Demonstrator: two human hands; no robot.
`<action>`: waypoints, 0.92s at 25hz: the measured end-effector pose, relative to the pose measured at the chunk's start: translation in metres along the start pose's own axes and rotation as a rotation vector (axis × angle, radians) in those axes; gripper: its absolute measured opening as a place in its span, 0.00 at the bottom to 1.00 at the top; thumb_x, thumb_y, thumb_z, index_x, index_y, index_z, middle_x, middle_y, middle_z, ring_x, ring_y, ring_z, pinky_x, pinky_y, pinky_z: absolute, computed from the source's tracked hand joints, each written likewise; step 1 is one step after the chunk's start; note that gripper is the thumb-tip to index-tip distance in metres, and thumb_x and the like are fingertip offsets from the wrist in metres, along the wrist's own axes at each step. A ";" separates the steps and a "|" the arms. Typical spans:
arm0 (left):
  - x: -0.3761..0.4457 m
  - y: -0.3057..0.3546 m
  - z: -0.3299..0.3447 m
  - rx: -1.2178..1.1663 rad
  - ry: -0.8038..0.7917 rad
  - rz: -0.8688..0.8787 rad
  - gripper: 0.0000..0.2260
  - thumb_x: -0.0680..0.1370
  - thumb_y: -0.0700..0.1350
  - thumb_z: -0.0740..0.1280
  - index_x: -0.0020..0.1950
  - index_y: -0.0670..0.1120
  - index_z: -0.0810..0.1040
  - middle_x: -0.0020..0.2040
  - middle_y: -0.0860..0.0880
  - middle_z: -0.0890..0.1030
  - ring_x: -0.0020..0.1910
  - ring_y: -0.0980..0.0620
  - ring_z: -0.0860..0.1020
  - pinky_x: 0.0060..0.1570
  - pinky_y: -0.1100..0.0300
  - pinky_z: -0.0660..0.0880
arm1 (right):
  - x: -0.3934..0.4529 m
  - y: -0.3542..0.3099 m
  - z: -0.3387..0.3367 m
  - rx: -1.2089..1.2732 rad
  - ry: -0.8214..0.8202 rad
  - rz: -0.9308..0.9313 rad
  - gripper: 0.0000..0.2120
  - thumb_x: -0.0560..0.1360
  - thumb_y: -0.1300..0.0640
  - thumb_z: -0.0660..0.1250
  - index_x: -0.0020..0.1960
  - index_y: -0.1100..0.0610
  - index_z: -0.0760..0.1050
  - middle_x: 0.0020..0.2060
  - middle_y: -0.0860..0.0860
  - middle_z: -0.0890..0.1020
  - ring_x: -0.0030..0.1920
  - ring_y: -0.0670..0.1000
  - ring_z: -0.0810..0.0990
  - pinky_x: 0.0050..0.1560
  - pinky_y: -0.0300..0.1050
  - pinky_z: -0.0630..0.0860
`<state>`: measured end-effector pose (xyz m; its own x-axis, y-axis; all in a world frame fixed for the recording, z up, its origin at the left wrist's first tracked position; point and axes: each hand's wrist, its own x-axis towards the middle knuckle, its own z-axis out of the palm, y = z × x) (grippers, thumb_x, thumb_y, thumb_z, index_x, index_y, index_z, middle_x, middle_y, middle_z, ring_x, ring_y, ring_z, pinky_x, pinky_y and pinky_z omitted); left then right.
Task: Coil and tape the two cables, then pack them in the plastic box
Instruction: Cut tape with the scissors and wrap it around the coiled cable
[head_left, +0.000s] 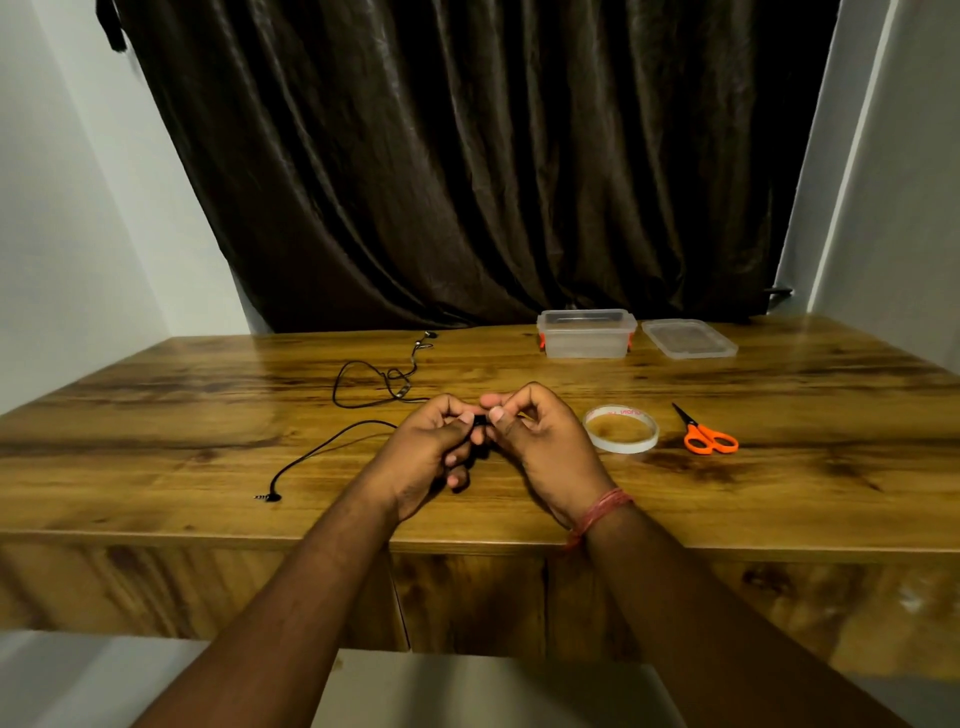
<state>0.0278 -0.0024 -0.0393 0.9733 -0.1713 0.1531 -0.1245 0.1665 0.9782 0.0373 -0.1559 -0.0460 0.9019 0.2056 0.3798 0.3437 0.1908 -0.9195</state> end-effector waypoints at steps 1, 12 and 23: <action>0.000 0.000 0.000 -0.006 0.003 -0.003 0.04 0.83 0.38 0.58 0.50 0.42 0.72 0.36 0.48 0.77 0.23 0.58 0.63 0.21 0.65 0.62 | 0.000 0.000 0.000 0.023 0.020 0.014 0.07 0.79 0.65 0.64 0.43 0.58 0.71 0.55 0.55 0.81 0.56 0.51 0.81 0.57 0.47 0.79; 0.000 0.000 -0.002 0.020 -0.017 -0.029 0.04 0.82 0.37 0.60 0.54 0.41 0.74 0.39 0.47 0.80 0.24 0.59 0.63 0.21 0.65 0.62 | 0.003 0.001 -0.008 -0.260 0.261 0.036 0.06 0.78 0.58 0.67 0.44 0.55 0.81 0.43 0.50 0.84 0.41 0.47 0.85 0.49 0.50 0.82; -0.003 0.001 -0.004 0.042 -0.135 -0.043 0.05 0.82 0.36 0.60 0.54 0.40 0.74 0.39 0.46 0.80 0.24 0.58 0.63 0.22 0.66 0.62 | 0.005 0.002 -0.004 -0.699 0.268 -0.128 0.08 0.79 0.58 0.65 0.48 0.56 0.83 0.45 0.50 0.83 0.47 0.48 0.78 0.47 0.39 0.71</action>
<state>0.0258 0.0018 -0.0393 0.9435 -0.3068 0.1251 -0.0935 0.1157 0.9889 0.0432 -0.1580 -0.0468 0.8462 -0.0343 0.5318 0.4550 -0.4733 -0.7543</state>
